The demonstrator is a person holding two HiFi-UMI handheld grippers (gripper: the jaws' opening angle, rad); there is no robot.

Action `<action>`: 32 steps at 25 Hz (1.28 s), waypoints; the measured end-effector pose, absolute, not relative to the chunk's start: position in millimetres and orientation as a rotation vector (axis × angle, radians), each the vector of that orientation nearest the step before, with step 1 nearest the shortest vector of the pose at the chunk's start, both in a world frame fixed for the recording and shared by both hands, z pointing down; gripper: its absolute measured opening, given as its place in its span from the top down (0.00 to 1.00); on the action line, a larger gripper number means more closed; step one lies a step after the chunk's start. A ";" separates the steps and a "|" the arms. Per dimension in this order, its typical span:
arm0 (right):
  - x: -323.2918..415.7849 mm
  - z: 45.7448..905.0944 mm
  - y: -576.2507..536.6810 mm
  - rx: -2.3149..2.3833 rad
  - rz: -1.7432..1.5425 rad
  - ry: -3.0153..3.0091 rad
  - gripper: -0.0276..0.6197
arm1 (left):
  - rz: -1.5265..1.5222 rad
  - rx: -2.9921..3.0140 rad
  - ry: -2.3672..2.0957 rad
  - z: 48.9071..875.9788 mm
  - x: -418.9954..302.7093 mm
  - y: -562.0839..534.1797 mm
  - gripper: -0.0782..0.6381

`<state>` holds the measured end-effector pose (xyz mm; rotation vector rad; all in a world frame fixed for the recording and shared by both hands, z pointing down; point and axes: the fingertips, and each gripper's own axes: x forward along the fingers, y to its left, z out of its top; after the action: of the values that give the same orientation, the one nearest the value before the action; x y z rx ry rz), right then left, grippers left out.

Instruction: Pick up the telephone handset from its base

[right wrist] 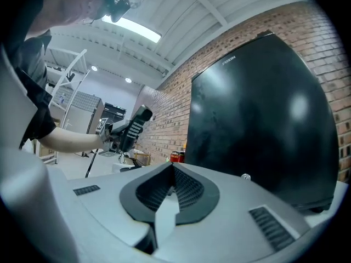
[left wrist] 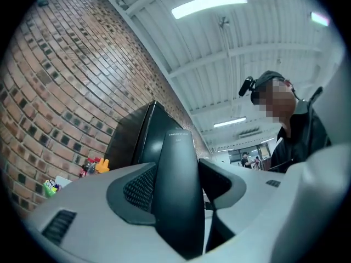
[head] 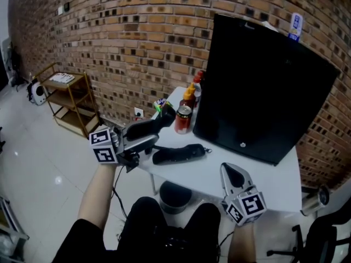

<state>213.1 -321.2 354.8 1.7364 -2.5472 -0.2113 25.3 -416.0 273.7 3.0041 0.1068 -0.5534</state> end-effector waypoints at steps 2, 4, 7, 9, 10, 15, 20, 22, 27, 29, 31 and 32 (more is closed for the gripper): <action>214.9 355.7 -321.0 1.741 -0.210 -2.542 0.96 | -0.570 2.997 0.109 272.3 23.5 -417.2 0.54; 216.7 356.0 -320.6 1.744 -0.209 -2.535 0.96 | -0.571 2.990 0.115 273.4 23.1 -417.4 0.54; 218.0 355.8 -320.4 1.748 -0.201 -2.531 0.96 | -0.563 2.977 0.127 278.0 24.8 -415.2 0.54; 217.8 355.0 -320.9 1.753 -0.191 -2.539 0.96 | -0.551 2.973 0.138 282.1 27.0 -412.9 0.54; 218.2 354.5 -321.1 1.757 -0.183 -2.546 0.96 | -0.545 2.975 0.139 283.9 28.4 -412.1 0.54; 221.5 353.6 -321.1 1.777 -0.183 -2.542 0.96 | -0.536 2.979 0.137 289.5 32.0 -410.0 0.54; 217.7 355.2 -323.1 1.785 -0.252 -2.452 0.96 | -0.549 2.987 0.125 285.0 25.4 -409.4 0.54; 216.7 355.9 -323.5 1.783 -0.254 -2.453 0.96 | -0.545 2.989 0.124 285.2 24.7 -409.0 0.54; 215.4 357.5 -324.3 1.787 -0.259 -2.445 0.96 | -0.534 2.998 0.103 287.4 22.8 -408.7 0.54; 214.2 356.6 -323.3 1.781 -0.262 -2.452 0.96 | -0.536 2.996 0.107 287.0 22.1 -408.1 0.54; 214.2 355.7 -321.8 1.782 -0.260 -2.466 0.96 | -0.525 3.002 0.109 287.8 22.2 -407.9 0.54; 214.8 355.5 -321.3 1.785 -0.257 -2.474 0.96 | -0.514 3.009 0.106 288.8 22.5 -408.4 0.54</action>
<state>214.8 -321.3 355.5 1.7854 -2.4741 -0.2566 22.5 -408.4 288.8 3.0091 0.1058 -0.5144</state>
